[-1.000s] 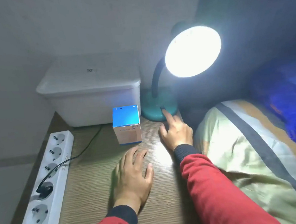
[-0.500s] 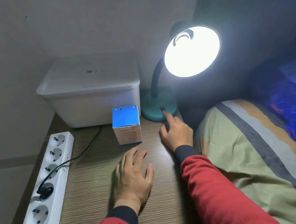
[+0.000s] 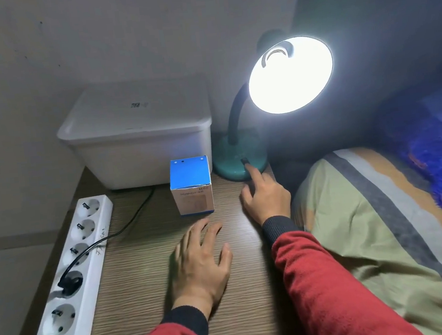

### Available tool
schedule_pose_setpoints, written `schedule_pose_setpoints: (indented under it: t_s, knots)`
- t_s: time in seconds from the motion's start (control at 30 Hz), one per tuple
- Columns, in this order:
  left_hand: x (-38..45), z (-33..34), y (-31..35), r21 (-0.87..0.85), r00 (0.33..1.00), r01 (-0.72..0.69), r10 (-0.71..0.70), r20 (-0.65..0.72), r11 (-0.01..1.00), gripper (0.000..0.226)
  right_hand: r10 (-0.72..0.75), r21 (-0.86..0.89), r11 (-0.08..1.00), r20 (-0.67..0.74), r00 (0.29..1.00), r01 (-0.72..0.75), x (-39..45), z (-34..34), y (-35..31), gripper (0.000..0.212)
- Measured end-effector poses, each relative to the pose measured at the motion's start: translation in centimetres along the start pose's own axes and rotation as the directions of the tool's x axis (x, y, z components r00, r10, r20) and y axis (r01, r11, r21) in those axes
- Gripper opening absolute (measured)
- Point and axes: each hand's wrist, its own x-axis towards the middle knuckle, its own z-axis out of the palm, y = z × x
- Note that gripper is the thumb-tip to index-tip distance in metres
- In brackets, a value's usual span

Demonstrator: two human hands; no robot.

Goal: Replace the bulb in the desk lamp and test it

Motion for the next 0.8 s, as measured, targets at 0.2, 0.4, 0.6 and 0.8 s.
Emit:
schedule_pose_setpoints:
  t_s: [0.2,0.4,0.6,0.8]
  knots:
    - [-0.1,-0.1,0.0,0.011,1.0,0.006,-0.006,0.012,1.0,0.055,0.022,-0.05,0.999,0.042,0.999,-0.02,0.2,-0.3,-0.3,0.064]
    - [-0.3,-0.2,0.1,-0.021,1.0,-0.015,0.015,0.003,1.0,0.052,0.02,-0.1,0.995,0.14,0.99,-0.006,1.4,-1.1,-0.8,0.066]
    - [-0.6,-0.5,0.0,-0.051,0.998,-0.065,0.065,-0.005,0.997,0.049,-0.001,-0.076,0.997,0.157,0.988,0.014,0.9,-0.3,-0.6,0.063]
    - [-0.6,-0.9,0.1,-0.082,0.998,-0.055,0.054,-0.013,0.995,0.047,-0.151,-0.207,0.969,-0.06,0.987,0.135,-2.8,1.3,-0.8,0.052]
